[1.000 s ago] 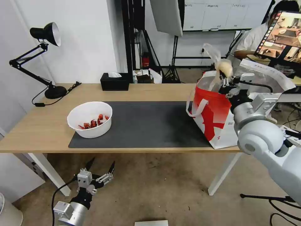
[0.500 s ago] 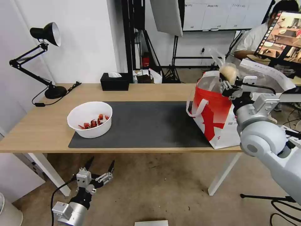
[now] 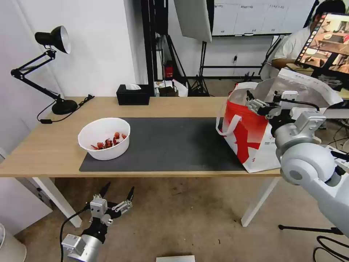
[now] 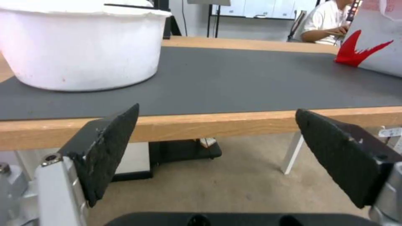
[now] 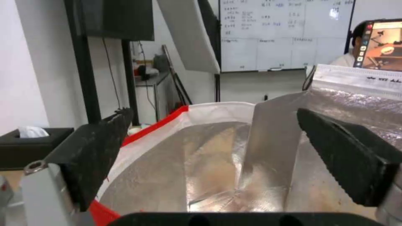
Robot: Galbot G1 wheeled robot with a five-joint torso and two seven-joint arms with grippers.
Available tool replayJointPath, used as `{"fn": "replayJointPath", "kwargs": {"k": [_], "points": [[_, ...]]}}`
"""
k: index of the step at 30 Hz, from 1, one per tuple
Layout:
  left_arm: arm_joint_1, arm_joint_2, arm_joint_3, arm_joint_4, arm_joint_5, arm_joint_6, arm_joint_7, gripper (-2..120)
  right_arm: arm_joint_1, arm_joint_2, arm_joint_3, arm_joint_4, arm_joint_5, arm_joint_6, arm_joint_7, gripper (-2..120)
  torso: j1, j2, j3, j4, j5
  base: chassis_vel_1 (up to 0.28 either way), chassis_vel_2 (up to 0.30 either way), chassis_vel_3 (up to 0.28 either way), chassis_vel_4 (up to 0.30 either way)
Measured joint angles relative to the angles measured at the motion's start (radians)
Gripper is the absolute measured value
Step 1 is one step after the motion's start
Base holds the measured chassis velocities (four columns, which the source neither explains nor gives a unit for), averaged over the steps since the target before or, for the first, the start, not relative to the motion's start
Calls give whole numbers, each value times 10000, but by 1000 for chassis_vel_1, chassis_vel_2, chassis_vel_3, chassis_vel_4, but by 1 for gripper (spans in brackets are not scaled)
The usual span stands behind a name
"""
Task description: Pick up the trash from the table and place it into the takeout bag.
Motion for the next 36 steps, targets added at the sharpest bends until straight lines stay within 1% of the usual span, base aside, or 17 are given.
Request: {"fn": "replayJointPath", "kwargs": {"k": [6,9,10,13,14,16,22,24,26,28,30,33,34,36], "points": [[-44,13,-17,-18,-35,22,0,100,137,-8,-42,-33,11,59,-20,100,1,0,0,0,0,0,0,0,0],[-47,-6,-20,-24,-37,23,0,100,127,-15,15,135,40,546,-387,100,1,-1,0,2,0,0,0,0,0],[-47,-6,-20,-24,-37,23,0,100,127,-15,15,135,40,546,-387,100,1,-1,0,2,0,0,0,0,0],[-64,-11,-43,-32,-43,23,0,100,-334,-58,255,665,176,1112,-1072,100,1,-1,0,0,0,0,0,0,0],[-64,-11,-43,-32,-43,23,0,100,-334,-58,255,665,176,1112,-1072,100,1,-1,0,0,0,0,0,0,0],[-76,-11,-67,-36,-54,23,0,100,-780,-85,379,1127,235,1436,-1492,100,1,0,0,0,0,0,0,0,0],[-49,-60,-140,-45,-60,19,4,100,-1535,-38,423,1749,105,1696,-1686,100,1,0,0,1,-1,0,0,0,0],[6,-124,-185,-52,-60,-11,12,100,-2190,20,435,1964,-297,1815,-1951,100,1,0,0,2,-1,0,0,0,0],[15,-136,-195,-58,-60,-19,15,100,-2471,52,461,2026,-471,1884,-2067,100,1,0,0,1,-1,0,0,0,0],[26,-141,-205,-61,-60,-31,23,100,-3386,222,618,2164,-938,2073,-2310,100,0,0,0,0,0,0,0,0,0],[26,-141,-208,-62,-59,-33,24,100,-3587,279,661,2183,-1039,2114,-2346,100,1,0,-1,0,-2,0,0,0,0],[28,-118,-213,-61,-61,-39,26,100,-5014,693,970,2211,-1959,2499,-2623,100,0,0,0,-1,0,0,0,0,0],[28,-118,-213,-61,-61,-39,26,100,-5014,693,970,2211,-1959,2499,-2623,100,0,0,0,-1,0,0,0,0,0],[28,-105,-213,-35,-65,-50,32,100,-6066,1088,1201,2159,-2789,2798,-2858,100,0,0,-1,0,0,0,0,0,0]]}}
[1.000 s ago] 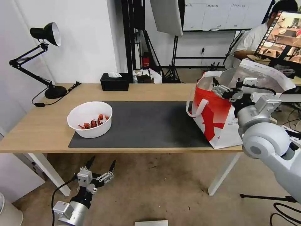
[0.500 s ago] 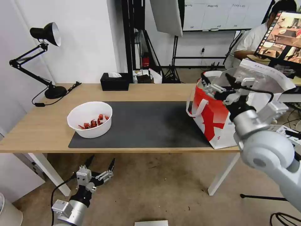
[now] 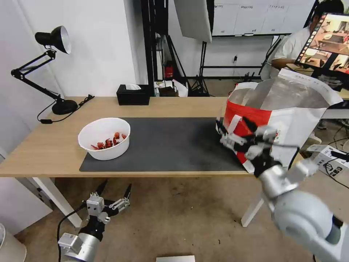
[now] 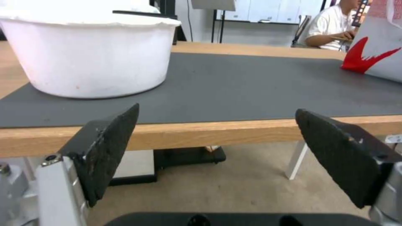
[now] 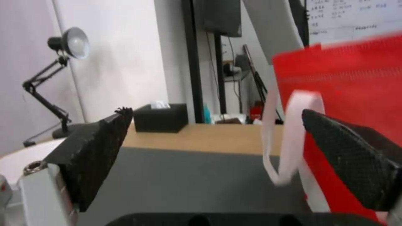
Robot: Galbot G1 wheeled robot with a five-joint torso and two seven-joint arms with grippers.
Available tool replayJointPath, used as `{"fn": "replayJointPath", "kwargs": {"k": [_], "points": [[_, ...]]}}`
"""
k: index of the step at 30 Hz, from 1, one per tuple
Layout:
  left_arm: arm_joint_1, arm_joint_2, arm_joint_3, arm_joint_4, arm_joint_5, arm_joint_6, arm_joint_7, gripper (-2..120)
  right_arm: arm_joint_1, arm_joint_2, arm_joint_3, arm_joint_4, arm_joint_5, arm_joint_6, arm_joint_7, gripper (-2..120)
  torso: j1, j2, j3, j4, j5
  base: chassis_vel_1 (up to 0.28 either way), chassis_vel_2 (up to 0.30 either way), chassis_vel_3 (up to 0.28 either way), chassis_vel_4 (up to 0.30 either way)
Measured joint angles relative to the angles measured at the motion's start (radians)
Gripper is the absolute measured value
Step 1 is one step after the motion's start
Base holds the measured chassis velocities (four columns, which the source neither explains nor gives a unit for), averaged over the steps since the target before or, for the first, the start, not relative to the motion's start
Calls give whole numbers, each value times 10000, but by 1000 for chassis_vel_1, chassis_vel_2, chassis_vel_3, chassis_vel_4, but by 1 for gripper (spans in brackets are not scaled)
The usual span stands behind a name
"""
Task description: Pick up the trash from the table and place it into the takeout bag.
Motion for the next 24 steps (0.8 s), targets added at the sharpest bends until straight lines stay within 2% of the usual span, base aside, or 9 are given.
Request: {"fn": "replayJointPath", "kwargs": {"k": [4,12,24], "points": [[1,-2,4,48,-1,-35,0,100,-1195,580,135,-318,-1082,464,-271,100,0,0,0,0,-1,0,0,0,0],[3,-19,70,99,9,-47,-1,100,-2525,1506,16,-1003,-2089,1095,-842,100,0,-1,0,0,0,0,0,0,0],[74,-53,85,115,52,-87,12,100,-2894,2155,-266,-1629,-3169,1133,-418,100,0,0,1,1,0,0,0,0,0]]}}
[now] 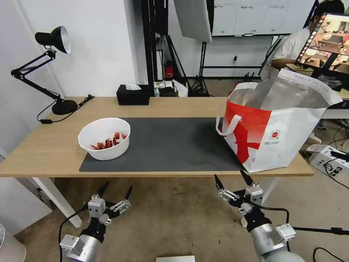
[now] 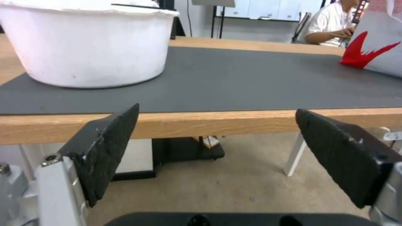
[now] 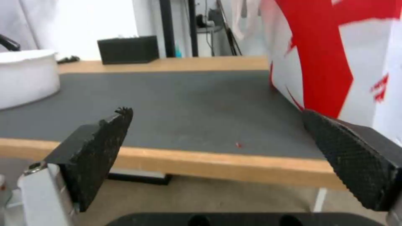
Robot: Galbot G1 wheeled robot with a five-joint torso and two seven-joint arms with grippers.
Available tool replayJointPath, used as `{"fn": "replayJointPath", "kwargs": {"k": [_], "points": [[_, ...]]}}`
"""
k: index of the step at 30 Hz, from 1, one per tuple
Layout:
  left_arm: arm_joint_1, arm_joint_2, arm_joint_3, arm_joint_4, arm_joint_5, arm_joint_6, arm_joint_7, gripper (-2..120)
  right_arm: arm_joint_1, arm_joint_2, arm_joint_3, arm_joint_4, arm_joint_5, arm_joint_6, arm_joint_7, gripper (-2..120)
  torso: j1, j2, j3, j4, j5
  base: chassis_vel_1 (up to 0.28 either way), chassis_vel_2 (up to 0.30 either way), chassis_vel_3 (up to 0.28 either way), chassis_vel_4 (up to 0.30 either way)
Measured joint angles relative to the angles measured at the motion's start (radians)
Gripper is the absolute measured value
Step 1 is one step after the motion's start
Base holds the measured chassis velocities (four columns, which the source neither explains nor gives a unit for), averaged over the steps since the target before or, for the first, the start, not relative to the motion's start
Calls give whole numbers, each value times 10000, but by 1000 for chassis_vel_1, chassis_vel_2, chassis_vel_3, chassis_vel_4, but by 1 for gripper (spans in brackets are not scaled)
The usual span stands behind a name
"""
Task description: Pick up the trash from the table and place it into the takeout bag.
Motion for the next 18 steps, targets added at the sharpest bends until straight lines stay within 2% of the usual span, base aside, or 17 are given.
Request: {"fn": "replayJointPath", "kwargs": {"k": [14,17,18], "points": [[7,-45,85,195,117,-132,26,100,-108,163,-125,-165,-236,-51,61,100,0,0,0,1,0,0,0,0,0],[-123,84,-91,-7,151,-215,15,100,-104,158,-126,-165,-232,-55,63,100,0,0,0,2,-3,0,0,0,0],[-300,308,-311,-266,27,-165,-52,100,-100,156,-126,-165,-227,-57,64,100,0,0,0,1,0,0,0,0,0]]}}
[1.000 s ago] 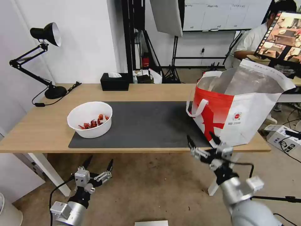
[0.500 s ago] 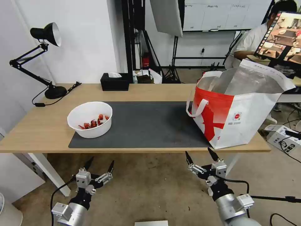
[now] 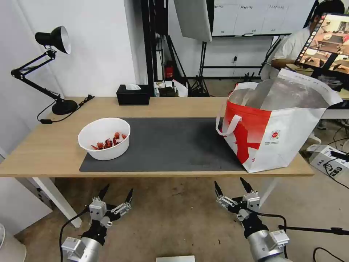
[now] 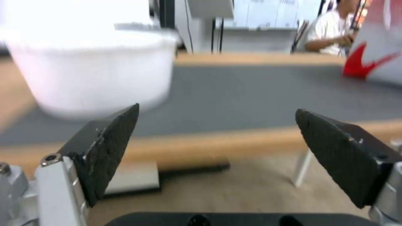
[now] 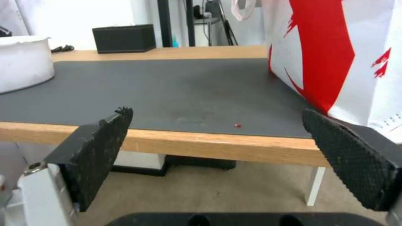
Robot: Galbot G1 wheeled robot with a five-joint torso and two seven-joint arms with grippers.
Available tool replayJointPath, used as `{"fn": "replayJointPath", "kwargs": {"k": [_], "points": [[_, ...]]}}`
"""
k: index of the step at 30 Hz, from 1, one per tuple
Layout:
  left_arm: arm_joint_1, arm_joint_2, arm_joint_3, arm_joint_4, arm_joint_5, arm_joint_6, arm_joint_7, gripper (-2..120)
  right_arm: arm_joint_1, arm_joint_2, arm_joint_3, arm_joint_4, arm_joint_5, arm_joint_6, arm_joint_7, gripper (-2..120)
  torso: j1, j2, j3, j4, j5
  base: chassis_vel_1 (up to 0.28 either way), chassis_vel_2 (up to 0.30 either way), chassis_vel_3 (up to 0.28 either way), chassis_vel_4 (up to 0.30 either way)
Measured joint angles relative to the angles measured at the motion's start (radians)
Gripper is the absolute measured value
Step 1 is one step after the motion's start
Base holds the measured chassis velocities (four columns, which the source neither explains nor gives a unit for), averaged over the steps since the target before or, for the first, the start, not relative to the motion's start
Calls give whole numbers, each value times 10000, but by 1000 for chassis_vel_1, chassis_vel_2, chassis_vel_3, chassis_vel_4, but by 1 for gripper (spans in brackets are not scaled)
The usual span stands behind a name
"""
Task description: Pick up the trash from the table and place it into the takeout bag.
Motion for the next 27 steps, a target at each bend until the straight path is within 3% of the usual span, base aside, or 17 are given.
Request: {"fn": "replayJointPath", "kwargs": {"k": [3,5,6,8,9,10,13,14,17,18,20,21,24,27], "points": [[-305,355,-316,-277,-431,258,-142,100,5,-3,0,3,6,-2,2,100,0,1,0,-1,0,0,0,0,0],[-924,1259,-841,-444,-1365,664,-415,100,10,-8,0,7,13,-5,3,100,0,0,0,0,-2,0,0,0,0],[-924,1259,-841,-444,-1365,664,-415,100,10,-8,0,7,13,-5,3,100,0,0,0,0,-2,0,0,0,0],[-1378,2037,-1161,-442,-2194,975,-635,100,12,-9,1,9,17,-6,7,100,0,0,0,-2,-3,0,0,0,0],[-1704,2621,-1315,-348,-2774,1170,-763,100,15,-10,2,11,19,-7,7,100,0,0,0,-1,0,0,0,0,0],[-1704,2621,-1315,-348,-2774,1170,-763,100,15,-10,2,11,19,-7,7,100,0,0,0,-1,0,0,0,0,0],[-2359,4013,-1592,163,-3724,1556,-887,100,16,-12,3,14,24,-10,6,100,1,0,1,-3,-4,0,0,0,0],[-2359,4013,-1592,163,-3724,1556,-887,100,16,-12,3,14,24,-10,6,100,1,0,1,-3,-4,0,0,0,0],[-2623,4990,-2144,565,-4577,1956,-1040,100,17,-13,5,16,28,-11,5,100,1,0,1,4,-1,0,0,0,0],[-2623,4990,-2144,565,-4577,1956,-1040,100,17,-13,5,16,28,-11,5,100,1,0,1,4,-1,0,0,0,0],[-3056,5630,-2026,789,-5854,2602,-1384,100,19,-15,4,18,30,-11,6,100,1,0,0,4,-2,0,0,0,0],[-3056,5630,-2026,789,-5854,2602,-1384,100,19,-15,4,18,30,-11,6,100,1,0,0,4,-2,0,0,0,0],[-4224,6496,-942,1416,-7598,3539,-1703,100,22,-17,5,21,32,-12,5,100,1,0,1,-3,-3,0,0,0,0],[-4968,6901,-346,1918,-8330,4101,-1728,100,23,-17,5,22,34,-11,5,100,2,0,2,-5,-2,0,0,0,0]]}}
